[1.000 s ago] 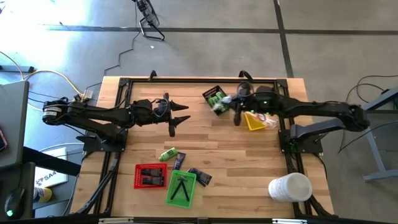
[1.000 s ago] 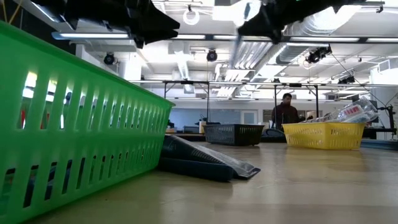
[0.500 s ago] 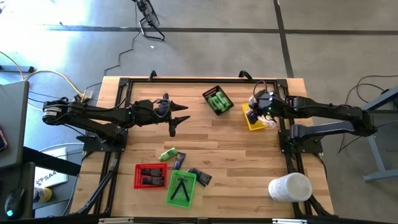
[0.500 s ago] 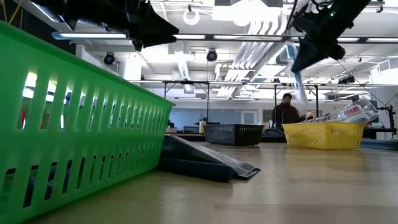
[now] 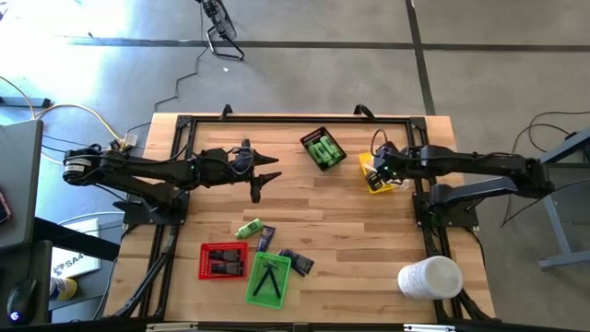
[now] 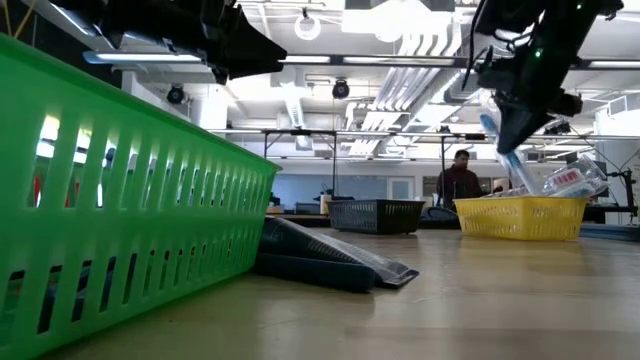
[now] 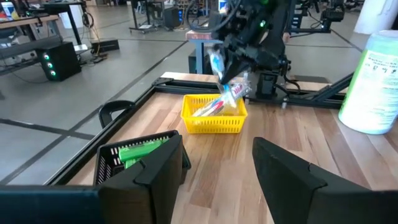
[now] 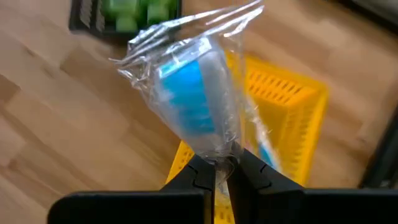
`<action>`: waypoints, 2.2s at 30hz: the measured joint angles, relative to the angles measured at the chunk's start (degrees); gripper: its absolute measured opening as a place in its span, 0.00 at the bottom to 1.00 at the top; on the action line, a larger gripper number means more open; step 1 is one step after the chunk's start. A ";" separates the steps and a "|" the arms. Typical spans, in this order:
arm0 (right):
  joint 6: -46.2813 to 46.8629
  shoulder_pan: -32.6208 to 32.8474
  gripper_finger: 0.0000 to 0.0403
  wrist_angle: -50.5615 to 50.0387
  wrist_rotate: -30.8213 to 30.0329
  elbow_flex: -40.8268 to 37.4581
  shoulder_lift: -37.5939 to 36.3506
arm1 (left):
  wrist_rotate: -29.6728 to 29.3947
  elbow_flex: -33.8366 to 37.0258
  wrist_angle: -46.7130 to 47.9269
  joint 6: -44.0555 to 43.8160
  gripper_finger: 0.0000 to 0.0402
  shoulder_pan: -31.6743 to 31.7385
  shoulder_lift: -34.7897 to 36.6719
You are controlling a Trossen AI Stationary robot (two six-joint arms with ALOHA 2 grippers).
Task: Pick & Place Travel size toiletries
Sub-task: Put the blue toothbrush into the yellow bin, then put the shampoo into the black bin
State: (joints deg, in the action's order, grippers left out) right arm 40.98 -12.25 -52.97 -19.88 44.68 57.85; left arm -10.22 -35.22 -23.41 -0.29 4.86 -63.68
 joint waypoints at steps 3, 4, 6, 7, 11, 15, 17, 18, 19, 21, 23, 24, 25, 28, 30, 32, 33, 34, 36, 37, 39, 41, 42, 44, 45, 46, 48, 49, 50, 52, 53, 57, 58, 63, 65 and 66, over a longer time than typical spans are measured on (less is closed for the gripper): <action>0.92 -0.17 0.03 0.79 1.42 -1.49 1.83 | 0.00 0.00 0.05 -0.03 0.48 0.00 0.00; 1.16 -0.19 0.03 1.36 1.46 -1.79 2.41 | 0.00 0.00 0.07 -0.02 0.48 0.00 -0.02; 1.28 -0.49 0.03 2.15 1.59 -2.14 3.36 | 0.00 0.00 0.10 -0.05 0.48 0.00 -0.02; 1.28 -0.68 0.03 2.78 1.84 -2.21 3.87 | 0.02 0.00 0.10 -0.07 0.48 0.00 -0.02; 1.15 -1.94 0.03 3.95 2.14 -2.22 5.93 | 0.02 0.00 0.27 -0.18 0.48 0.00 -0.02; 0.94 -3.54 0.04 4.03 3.93 -2.22 7.95 | 0.04 0.02 1.31 -0.36 0.48 0.00 -0.02; -0.05 -4.22 0.05 4.28 4.33 -2.22 8.80 | 0.04 0.02 1.37 -0.44 0.48 0.00 -0.02; -0.30 -4.52 0.06 4.37 3.73 -2.22 9.18 | 0.04 0.02 1.35 -0.45 0.48 0.00 -0.02; -0.41 -4.73 0.08 4.41 2.70 -2.22 9.48 | 0.04 0.02 1.34 -0.44 0.48 0.00 -0.02; -0.75 -4.80 0.12 4.32 1.33 -2.22 10.02 | 0.04 0.02 1.34 -0.45 0.48 0.00 -0.02; -1.74 -4.81 0.18 4.41 1.23 -2.23 10.13 | 0.07 0.02 1.32 -0.47 0.48 0.00 -0.02; -2.03 -4.78 0.21 4.46 1.24 -2.23 10.12 | 0.07 0.02 1.33 -0.47 0.48 0.00 -0.02; -2.09 -4.74 0.24 4.58 1.30 -2.23 10.11 | 0.07 0.02 1.34 -0.49 0.48 0.00 -0.02; -2.26 -4.74 0.34 4.82 1.13 -2.23 10.11 | 0.24 0.02 1.31 -0.53 0.48 0.00 -0.02; -2.26 -4.76 0.38 4.83 0.28 -2.22 10.09 | 0.24 0.02 1.30 -0.53 0.48 0.00 -0.02; -2.26 -4.77 0.40 5.02 -0.85 -2.22 10.00 | 0.24 0.02 1.28 -0.53 0.48 0.00 -0.02; -2.26 -4.77 0.41 5.19 -1.46 -2.22 9.75 | 0.24 0.02 1.30 -0.59 0.48 0.00 -0.02; -2.26 -4.78 0.41 5.41 -1.97 -2.22 9.53 | 0.24 0.02 1.30 -0.95 0.48 0.00 -0.02; -2.26 -4.78 0.40 5.79 -2.55 -2.22 8.94 | 0.22 0.02 1.29 -1.53 0.48 0.00 -0.02; -2.34 -4.80 0.39 5.93 -2.70 -2.22 8.50 | 0.22 0.02 1.30 -1.53 0.48 0.00 -0.02; -2.88 -4.78 0.37 6.31 -3.06 -2.22 7.21 | 0.22 0.02 1.28 -1.52 0.48 0.00 -0.02; -3.46 -4.78 0.35 6.95 -3.19 -2.20 5.92 | 0.22 0.04 1.30 -1.52 0.48 0.00 -0.02; -3.77 -4.76 0.34 7.47 -3.17 -2.20 5.18 | 0.22 0.04 1.28 -1.52 0.48 0.00 -0.02; -5.15 -4.74 0.31 9.03 -3.13 -2.20 3.32 | 0.22 0.04 1.28 -1.52 0.48 -0.02 -0.02; -5.87 -4.74 0.30 9.99 -2.84 -2.20 2.39 | 0.20 0.04 1.28 -1.52 0.48 0.00 -0.02; -6.80 -4.74 0.29 10.99 -2.34 -2.20 1.54 | 0.20 0.04 1.28 -1.53 0.48 0.00 -0.02; -9.35 -4.74 0.26 13.50 -0.82 -2.20 -0.14 | 0.20 0.04 1.28 -1.53 0.48 0.00 -0.02; -10.74 -4.74 0.25 14.92 0.26 -2.20 -1.02 | 0.20 0.04 1.29 -1.54 0.48 0.00 -0.02; -12.18 -4.74 0.24 16.41 1.51 -2.20 -1.80 | 0.20 0.04 1.30 -1.54 0.48 0.00 -0.04; -15.36 -4.71 0.21 19.48 4.61 -2.20 -2.86 | 0.19 0.04 1.30 -1.54 0.48 0.00 -0.04; -16.93 -4.59 0.20 21.02 6.31 -2.20 -3.24 | 0.17 0.04 1.30 -1.54 0.48 0.00 -0.02; -26.42 -3.37 0.16 27.43 14.00 -2.16 -3.60 | 0.16 0.04 1.30 -1.54 0.48 0.00 -0.03; -28.87 -3.04 0.15 28.57 16.05 -2.16 -3.56 | 0.15 0.04 1.30 -1.54 0.48 0.00 -0.04; -37.82 -1.53 0.13 32.33 25.11 -2.13 -3.55 | -0.02 0.04 1.30 -1.71 0.48 0.00 -0.04; -39.08 -0.99 0.13 33.14 26.97 -2.13 -3.55 | -0.02 0.04 1.30 -1.74 0.48 0.00 -0.04; -39.26 -0.81 0.12 33.54 27.43 -2.13 -3.55 | -0.02 0.04 1.30 -1.74 0.48 0.00 -0.04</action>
State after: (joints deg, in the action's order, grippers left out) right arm 1.72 -13.06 -19.43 7.54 42.54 54.30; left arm -10.24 -35.18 -22.11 -2.02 4.86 -63.72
